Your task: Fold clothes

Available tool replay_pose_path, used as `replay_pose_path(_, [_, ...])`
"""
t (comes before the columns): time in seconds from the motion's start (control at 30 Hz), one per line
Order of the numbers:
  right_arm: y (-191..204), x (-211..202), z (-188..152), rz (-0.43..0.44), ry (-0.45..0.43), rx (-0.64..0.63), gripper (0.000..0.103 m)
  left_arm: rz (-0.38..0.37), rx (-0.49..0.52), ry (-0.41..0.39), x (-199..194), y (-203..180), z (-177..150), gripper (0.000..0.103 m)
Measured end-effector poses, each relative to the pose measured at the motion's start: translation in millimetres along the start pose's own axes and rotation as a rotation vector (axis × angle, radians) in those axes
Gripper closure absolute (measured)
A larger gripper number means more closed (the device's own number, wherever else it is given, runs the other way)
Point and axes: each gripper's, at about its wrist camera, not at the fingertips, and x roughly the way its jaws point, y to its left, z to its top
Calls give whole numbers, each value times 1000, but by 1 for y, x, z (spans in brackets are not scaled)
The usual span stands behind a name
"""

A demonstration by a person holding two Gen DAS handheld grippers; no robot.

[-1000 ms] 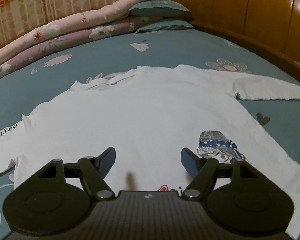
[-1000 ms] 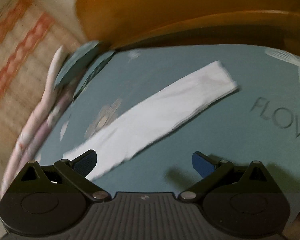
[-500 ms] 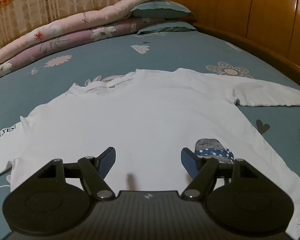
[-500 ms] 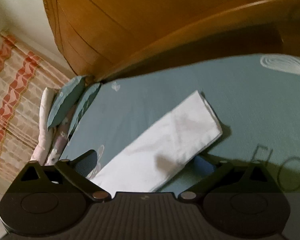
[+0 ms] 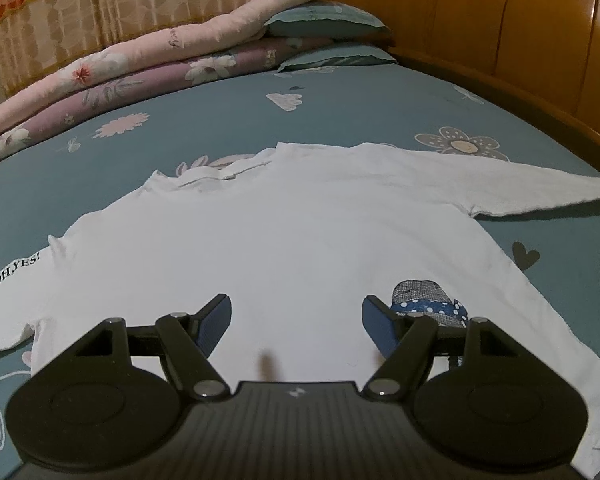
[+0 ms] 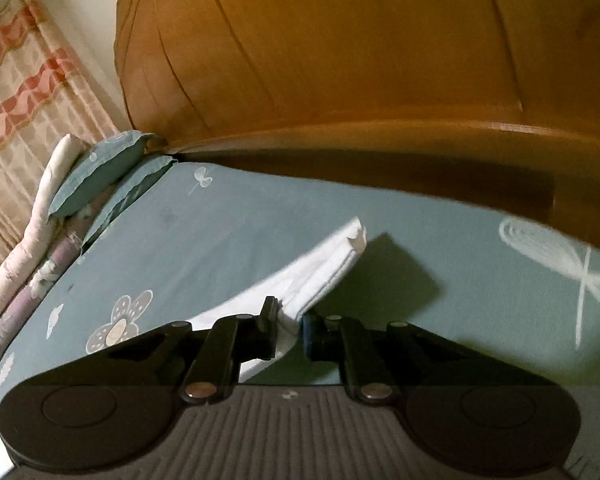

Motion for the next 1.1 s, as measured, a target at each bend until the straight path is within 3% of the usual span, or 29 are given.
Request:
replay_pose_path(0.07, [-1, 6, 4, -25, 15, -23, 88, 0, 2, -2, 0, 0, 0, 30])
replay_pose_path(0.13, [0, 12, 3, -88, 53, -37, 77, -1, 2, 0, -1, 1, 0, 30])
replay_pose_path(0.17, [0, 15, 2, -120, 72, -44, 77, -1, 1, 0, -1, 2, -1, 30])
replay_pose_path(0.33, [4, -14, 1, -181, 35, 5, 62, 8, -11, 8, -1, 7, -2, 30])
replay_pose_path(0.4, [17, -26, 4, -208, -20, -42, 60, 13, -17, 11, -1, 8, -2, 30])
replay_pose_path(0.5, [34, -7, 0, -203, 10, -128, 50, 6, -12, 13, -1, 5, -2, 30])
replay_pose_path(0.87, [96, 66, -18, -175, 131, -441, 45, 15, -9, 26, 7, 5, -4, 29])
replay_pose_path(1.1, [103, 92, 18, -238, 153, -411, 43, 18, -16, 24, 0, 9, -6, 29])
